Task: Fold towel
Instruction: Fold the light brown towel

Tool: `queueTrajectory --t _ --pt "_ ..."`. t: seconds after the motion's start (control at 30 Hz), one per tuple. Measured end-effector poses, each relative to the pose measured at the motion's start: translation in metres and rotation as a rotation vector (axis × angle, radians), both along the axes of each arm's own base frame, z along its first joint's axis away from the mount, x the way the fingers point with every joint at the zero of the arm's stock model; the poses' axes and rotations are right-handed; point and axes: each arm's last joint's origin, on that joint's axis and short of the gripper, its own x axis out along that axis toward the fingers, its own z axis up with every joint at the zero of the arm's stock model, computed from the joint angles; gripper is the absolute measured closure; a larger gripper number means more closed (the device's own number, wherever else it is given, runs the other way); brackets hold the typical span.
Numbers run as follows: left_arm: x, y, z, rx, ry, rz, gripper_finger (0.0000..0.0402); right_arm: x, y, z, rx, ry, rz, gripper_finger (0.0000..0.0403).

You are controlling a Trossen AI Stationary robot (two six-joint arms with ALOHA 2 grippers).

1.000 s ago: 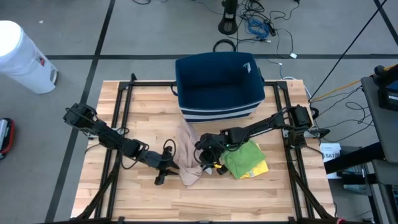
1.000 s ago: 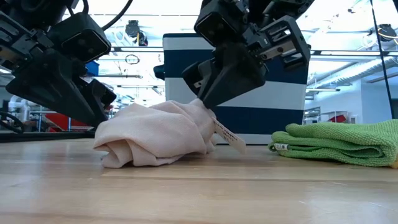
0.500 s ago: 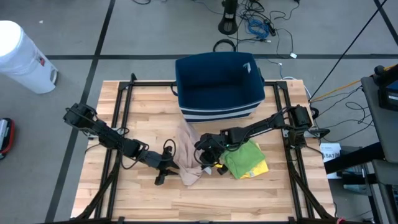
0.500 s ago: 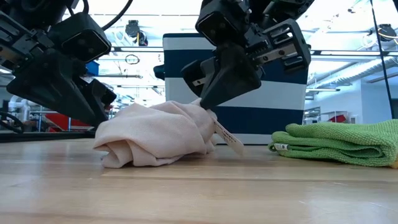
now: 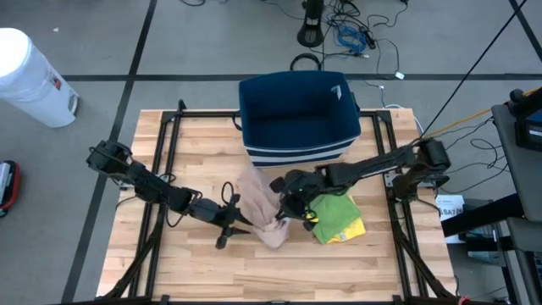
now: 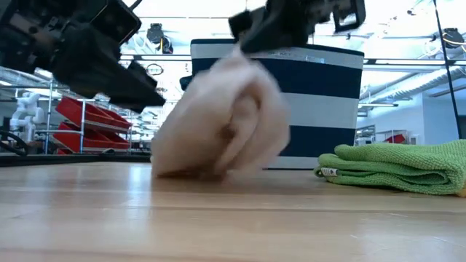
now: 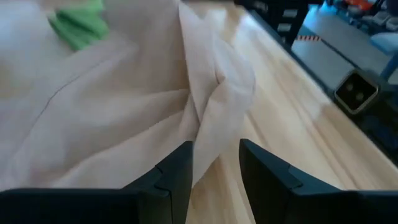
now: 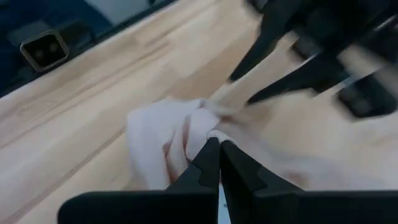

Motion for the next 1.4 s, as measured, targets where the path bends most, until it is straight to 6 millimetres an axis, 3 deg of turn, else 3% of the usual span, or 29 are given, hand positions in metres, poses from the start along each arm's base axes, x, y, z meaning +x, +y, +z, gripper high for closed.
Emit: queueTrajectory --t 0.3,0.57,0.73,1.0,1.13,1.4 --pt "0.009 0.008 0.017 0.034 -0.202 0.009 0.0266 -0.045 -0.004 0.081 -0.177 -0.301 -0.06 0.0403" --pt "0.012 0.014 0.027 0.047 -0.316 0.03 0.0266 -0.081 -0.013 0.126 -0.266 -0.488 -0.119 0.0403" --pt "0.013 0.016 0.027 0.069 -0.313 0.101 0.0266 -0.092 -0.016 0.131 -0.269 -0.471 -0.117 0.0403" --pt "0.012 0.026 0.024 0.226 -0.282 0.393 0.0266 -0.095 -0.015 0.113 -0.217 -0.266 -0.136 0.0403" --pt "0.013 0.029 0.021 0.28 -0.26 0.409 0.0266 -0.097 -0.012 0.109 -0.199 -0.217 -0.135 0.0403" --pt "0.011 0.047 -0.003 0.203 -0.002 0.393 0.0266 -0.099 -0.005 0.107 -0.195 -0.202 -0.107 0.0403"
